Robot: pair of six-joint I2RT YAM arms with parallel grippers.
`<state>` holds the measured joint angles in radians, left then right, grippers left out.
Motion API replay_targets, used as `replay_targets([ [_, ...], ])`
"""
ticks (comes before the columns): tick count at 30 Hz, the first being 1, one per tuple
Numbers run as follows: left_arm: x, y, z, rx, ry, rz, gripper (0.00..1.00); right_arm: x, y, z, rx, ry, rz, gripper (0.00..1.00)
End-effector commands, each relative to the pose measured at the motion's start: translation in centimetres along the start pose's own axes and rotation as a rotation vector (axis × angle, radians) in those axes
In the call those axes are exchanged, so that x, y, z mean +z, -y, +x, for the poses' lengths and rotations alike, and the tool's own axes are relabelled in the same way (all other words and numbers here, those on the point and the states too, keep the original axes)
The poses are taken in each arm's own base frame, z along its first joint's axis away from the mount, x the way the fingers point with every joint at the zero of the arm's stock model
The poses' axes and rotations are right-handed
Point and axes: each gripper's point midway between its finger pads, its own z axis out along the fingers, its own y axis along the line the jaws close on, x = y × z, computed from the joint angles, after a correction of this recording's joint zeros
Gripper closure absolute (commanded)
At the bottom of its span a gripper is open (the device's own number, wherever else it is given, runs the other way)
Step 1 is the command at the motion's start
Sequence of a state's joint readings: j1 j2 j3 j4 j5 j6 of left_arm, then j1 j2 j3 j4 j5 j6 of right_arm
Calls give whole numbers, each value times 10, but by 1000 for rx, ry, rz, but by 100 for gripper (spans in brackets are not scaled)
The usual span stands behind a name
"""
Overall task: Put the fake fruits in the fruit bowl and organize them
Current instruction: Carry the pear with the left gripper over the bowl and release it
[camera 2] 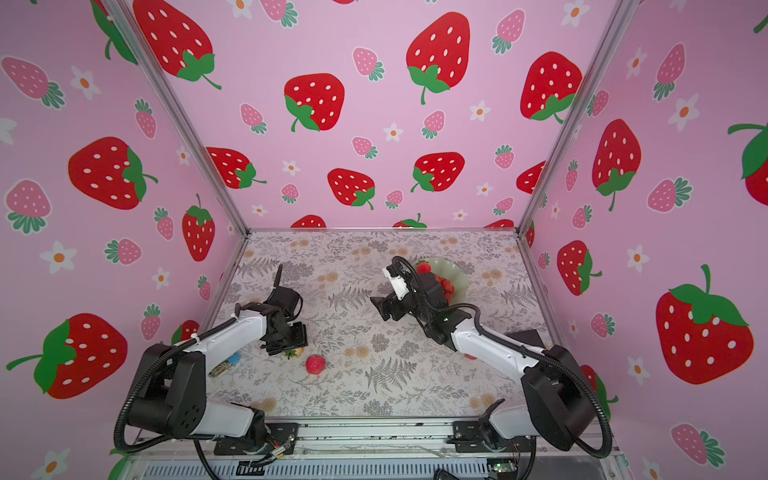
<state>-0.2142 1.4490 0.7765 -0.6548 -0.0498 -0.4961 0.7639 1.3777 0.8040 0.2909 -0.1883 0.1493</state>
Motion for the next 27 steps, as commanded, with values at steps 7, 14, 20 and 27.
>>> replay_targets([
  [7, -31, 17, -24, 86, 123, 27, 48, -16, 14, -4, 50, 34, 39, 9],
  [14, -100, 107, -64, 437, 315, 201, 48, -54, 78, -7, 274, 77, 180, 8],
  [20, -144, 216, -77, 806, 320, 371, 48, -93, 112, 9, 388, 72, 277, 9],
  [27, -150, 318, -89, 1192, 327, 400, 47, -121, 112, 23, 409, 95, 313, 8],
])
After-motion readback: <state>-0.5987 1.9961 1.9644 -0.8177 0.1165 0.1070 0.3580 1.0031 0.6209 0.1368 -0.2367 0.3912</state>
